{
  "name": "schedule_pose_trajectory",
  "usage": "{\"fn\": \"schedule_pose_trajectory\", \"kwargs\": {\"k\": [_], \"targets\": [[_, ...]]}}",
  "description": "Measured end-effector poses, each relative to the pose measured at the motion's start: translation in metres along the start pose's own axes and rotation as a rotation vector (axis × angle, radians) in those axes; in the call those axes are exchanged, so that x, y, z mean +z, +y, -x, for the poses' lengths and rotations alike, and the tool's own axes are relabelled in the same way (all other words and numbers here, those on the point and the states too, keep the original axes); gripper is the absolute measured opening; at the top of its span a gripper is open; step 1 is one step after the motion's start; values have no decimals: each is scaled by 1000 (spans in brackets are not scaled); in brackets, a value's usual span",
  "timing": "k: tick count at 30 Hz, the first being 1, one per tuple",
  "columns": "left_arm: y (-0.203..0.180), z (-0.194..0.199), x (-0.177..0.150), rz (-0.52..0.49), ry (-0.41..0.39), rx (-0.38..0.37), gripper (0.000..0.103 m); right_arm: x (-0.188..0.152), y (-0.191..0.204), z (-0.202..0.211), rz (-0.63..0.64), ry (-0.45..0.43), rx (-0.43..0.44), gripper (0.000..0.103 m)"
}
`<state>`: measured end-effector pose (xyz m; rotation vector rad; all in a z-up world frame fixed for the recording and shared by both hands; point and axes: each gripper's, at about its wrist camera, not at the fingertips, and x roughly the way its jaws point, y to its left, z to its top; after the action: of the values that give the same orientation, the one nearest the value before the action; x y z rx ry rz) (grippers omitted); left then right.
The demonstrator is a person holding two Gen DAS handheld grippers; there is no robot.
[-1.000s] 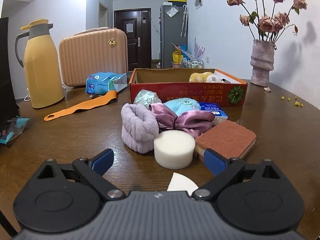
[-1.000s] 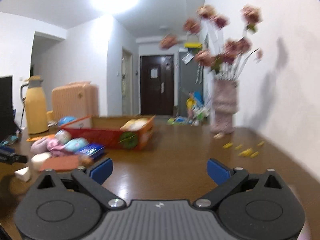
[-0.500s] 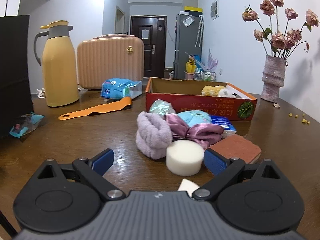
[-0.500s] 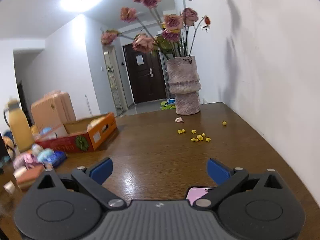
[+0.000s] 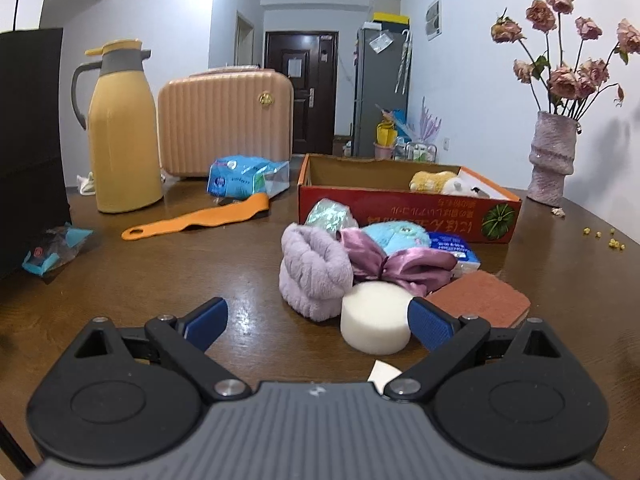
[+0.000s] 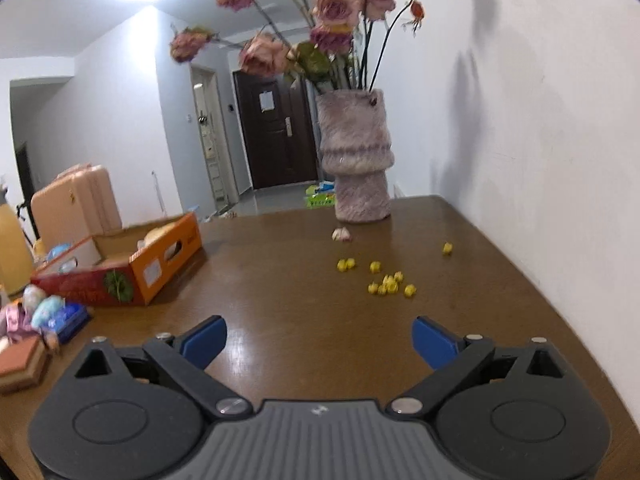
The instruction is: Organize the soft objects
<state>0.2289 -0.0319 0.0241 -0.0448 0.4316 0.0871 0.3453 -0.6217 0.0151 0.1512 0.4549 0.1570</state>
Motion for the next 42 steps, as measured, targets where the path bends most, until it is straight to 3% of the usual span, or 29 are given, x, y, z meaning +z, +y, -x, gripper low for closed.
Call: {"fn": "schedule_pose_trajectory", "kwargs": {"k": [5, 10, 14, 19, 23, 26, 31, 34, 35, 36, 37, 38, 39, 42], "targets": [[4, -1, -6, 9, 20, -20, 99, 8, 19, 43, -4, -76, -25, 100], [1, -1, -14, 12, 37, -63, 99, -21, 96, 62, 102, -21, -141, 100], [-3, 1, -19, -13, 60, -100, 99, -60, 180, 63, 194, 19, -50, 100], [-13, 0, -25, -51, 98, -167, 99, -86, 270, 46, 229, 50, 173, 97], [-20, -11, -27, -82, 134, -171, 87, -86, 316, 22, 240, 74, 225, 90], [-16, -18, -23, -66, 136, -193, 69, -79, 333, 9, 215, 82, 287, 86], [-5, -31, -22, -51, 190, -214, 63, -69, 345, -29, 178, 146, 297, 74], [-1, -34, -23, -40, 195, -256, 49, -66, 346, -58, 141, 181, 305, 70], [-1, -35, -23, -40, 196, -265, 44, -64, 347, -67, 130, 191, 290, 64], [-1, -37, -23, -39, 198, -278, 41, -63, 348, -75, 120, 202, 275, 52], [-1, -38, -22, -38, 195, -281, 39, -63, 349, -83, 111, 222, 275, 49], [-3, -39, -21, -38, 187, -276, 40, -62, 348, -86, 85, 233, 301, 42], [-5, -38, -20, -39, 167, -263, 40, -62, 347, -86, 76, 248, 316, 41], [-5, -27, -14, -37, 107, -253, 58, -66, 348, -71, 95, 262, 301, 41]]}}
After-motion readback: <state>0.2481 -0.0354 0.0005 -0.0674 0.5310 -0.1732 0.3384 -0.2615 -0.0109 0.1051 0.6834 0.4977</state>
